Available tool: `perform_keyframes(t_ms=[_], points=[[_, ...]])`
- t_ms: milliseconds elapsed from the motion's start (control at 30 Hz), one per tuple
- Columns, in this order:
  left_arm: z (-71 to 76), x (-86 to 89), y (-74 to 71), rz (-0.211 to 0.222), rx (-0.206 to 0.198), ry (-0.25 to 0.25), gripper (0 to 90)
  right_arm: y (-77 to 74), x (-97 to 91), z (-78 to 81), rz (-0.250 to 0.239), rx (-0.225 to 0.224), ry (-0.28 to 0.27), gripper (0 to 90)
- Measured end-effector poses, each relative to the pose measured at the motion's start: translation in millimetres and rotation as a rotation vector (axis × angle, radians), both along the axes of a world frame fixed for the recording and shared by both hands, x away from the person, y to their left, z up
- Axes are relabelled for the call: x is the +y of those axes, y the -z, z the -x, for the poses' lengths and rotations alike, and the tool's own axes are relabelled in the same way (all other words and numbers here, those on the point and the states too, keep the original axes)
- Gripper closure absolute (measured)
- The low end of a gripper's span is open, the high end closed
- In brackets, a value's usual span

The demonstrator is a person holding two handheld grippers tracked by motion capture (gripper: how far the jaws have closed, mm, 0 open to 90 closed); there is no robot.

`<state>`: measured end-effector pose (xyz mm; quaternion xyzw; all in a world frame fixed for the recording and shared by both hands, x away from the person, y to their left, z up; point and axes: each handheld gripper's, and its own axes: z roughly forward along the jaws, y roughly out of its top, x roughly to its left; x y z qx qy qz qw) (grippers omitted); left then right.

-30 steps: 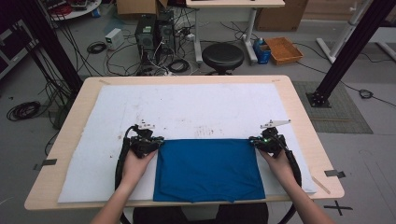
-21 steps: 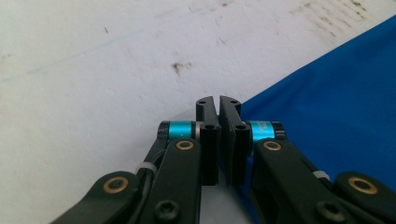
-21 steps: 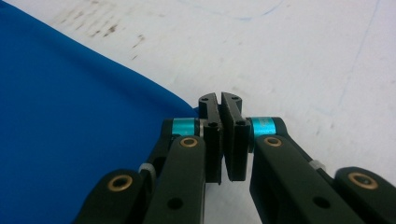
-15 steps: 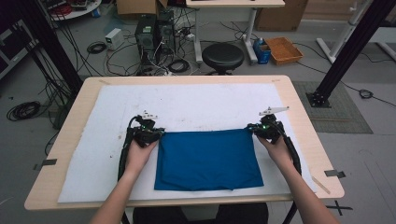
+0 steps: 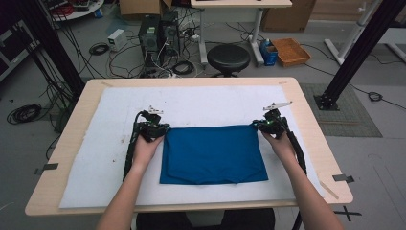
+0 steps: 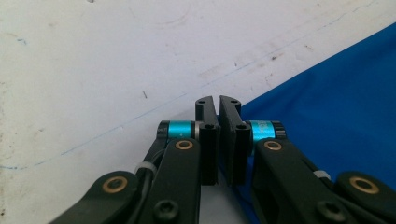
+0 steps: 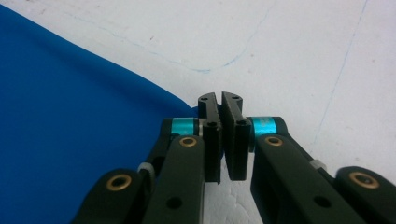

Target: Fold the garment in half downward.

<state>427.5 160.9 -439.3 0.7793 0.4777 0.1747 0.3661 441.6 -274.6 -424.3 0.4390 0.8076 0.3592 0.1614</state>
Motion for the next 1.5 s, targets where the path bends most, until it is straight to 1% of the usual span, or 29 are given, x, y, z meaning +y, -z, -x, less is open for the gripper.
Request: perform_keyframes(t_ms=[33, 67, 100, 133, 167, 200, 233, 267, 300, 333, 367, 400, 433, 467, 500, 533, 600, 667, 700, 733, 800, 833, 933, 1133, 1200, 1300, 1367, 1433, 1500], points=[[0.6, -0.4, -0.5, 0.002, -0.002, -0.011, 84.6, 0.0, 0.0, 0.0, 0.000, 0.000, 0.000, 82.8], [1.1, 0.2, -1.4, 0.005, -0.003, -0.017, 80.0, -0.6, -0.1, 0.3, -0.001, -0.009, 0.000, 79.0], [1.4, 0.9, -2.1, 0.011, 0.002, -0.021, 65.1, -1.8, -1.4, 1.2, -0.015, -0.007, -0.004, 74.2], [2.1, 2.1, -3.1, 0.023, 0.009, -0.030, 65.1, -1.8, -1.4, 1.2, -0.015, -0.007, -0.004, 74.2], [3.6, 3.4, -4.4, 0.033, 0.014, -0.033, 58.4, -2.9, -2.4, 2.1, -0.021, -0.005, -0.005, 69.7], [6.1, 4.6, -5.9, 0.039, 0.011, -0.029, 55.1, -4.7, -3.2, 3.5, -0.028, -0.010, 0.000, 63.9], [9.7, 5.9, -8.1, 0.039, 0.001, -0.021, 50.6, -10.3, -5.9, 8.7, -0.055, -0.021, 0.007, 59.0], [14.0, 7.0, -10.6, 0.047, -0.012, -0.013, 48.8, -14.1, -7.6, 12.1, -0.066, -0.040, 0.004, 54.1], [18.9, 8.4, -13.6, 0.051, -0.024, -0.004, 48.8, -14.1, -7.6, 12.1, -0.066, -0.040, 0.004, 54.1], [24.5, 10.2, -16.9, 0.054, -0.034, 0.006, 46.4, -21.0, -11.6, 21.5, -0.102, -0.078, 0.011, 49.7], [30.7, 11.6, -20.3, 0.057, -0.045, 0.014, 45.4, -23.7, -14.1, 26.3, -0.123, -0.091, 0.007, 48.8], [43.2, 15.2, -26.5, 0.076, -0.065, 0.028, 44.4, -25.5, -16.2, 30.9, -0.145, -0.102, 0.005, 48.4], [43.2, 15.2, -26.5, 0.076, -0.065, 0.028, 43.9, -26.8, -18.5, 34.9, -0.162, -0.108, 0.001, 47.8], [48.3, 17.5, -29.4, 0.091, -0.072, 0.038, 43.9, -26.8, -18.5, 34.9, -0.162, -0.108, 0.001, 47.8], [52.7, 19.6, -32.1, 0.110, -0.078, 0.043, 43.7, -27.4, -20.7, 38.1, -0.173, -0.120, -0.002, 47.0], [57.2, 22.1, -34.9, 0.129, -0.087, 0.045, 42.3, -28.1, -22.4, 41.3, -0.187, -0.121, 0.001, 46.9], [65.3, 26.6, -40.7, 0.150, -0.118, 0.059, 42.3, -29.1, -25.7, 46.0, -0.195, -0.127, 0.001, 46.0], [71.3, 29.1, -46.4, 0.136, -0.145, 0.056, 42.5, -30.1, -28.5, 49.4, -0.190, -0.134, 0.013, 45.1], [73.3, 29.9, -48.6, 0.127, -0.158, 0.055, 42.5, -30.2, -31.2, 51.5, -0.195, -0.149, 0.026, 45.5], [75.0, 30.8, -50.3, 0.109, -0.172, 0.055, 42.5, -30.1, -32.1, 51.7, -0.195, -0.146, 0.029, 45.5], [77.7, 32.9, -51.7, 0.094, -0.200, 0.055, 42.5, -29.6, -33.2, 51.8, -0.197, -0.143, 0.034, 45.4], [77.7, 32.9, -51.7, 0.094, -0.200, 0.055, 42.5, -29.6, -33.2, 51.8, -0.197, -0.143, 0.034, 45.4], [78.7, 35.1, -49.9, 0.081, -0.221, 0.049, 42.5, -29.5, -33.5, 53.3, -0.184, -0.157, 0.029, 44.6], [78.3, 36.4, -49.0, 0.086, -0.220, 0.037, 42.4, -29.3, -33.2, 56.2, -0.178, -0.156, 0.024, 44.3], [78.6, 36.6, -49.2, 0.087, -0.225, 0.033, 42.4, -29.8, -35.0, 57.1, -0.178, -0.163, 0.026, 43.2], [78.6, 37.6, -48.1, 0.095, -0.217, 0.032, 42.4, -30.3, -35.9, 58.0, -0.183, -0.167, 0.031, 42.5], [78.3, 39.0, -46.8, 0.092, -0.213, 0.032, 42.4, -30.4, -36.4, 58.5, -0.186, -0.169, 0.028, 42.5], [78.8, 39.3, -46.0, 0.101, -0.209, 0.027, 42.4, -31.0, -36.3, 59.4, -0.185, -0.173, 0.030, 42.5], [78.9, 38.6, -46.0, 0.105, -0.212, 0.028, 42.4, -31.7, -36.1, 59.8, -0.185, -0.179, 0.031, 42.3]])
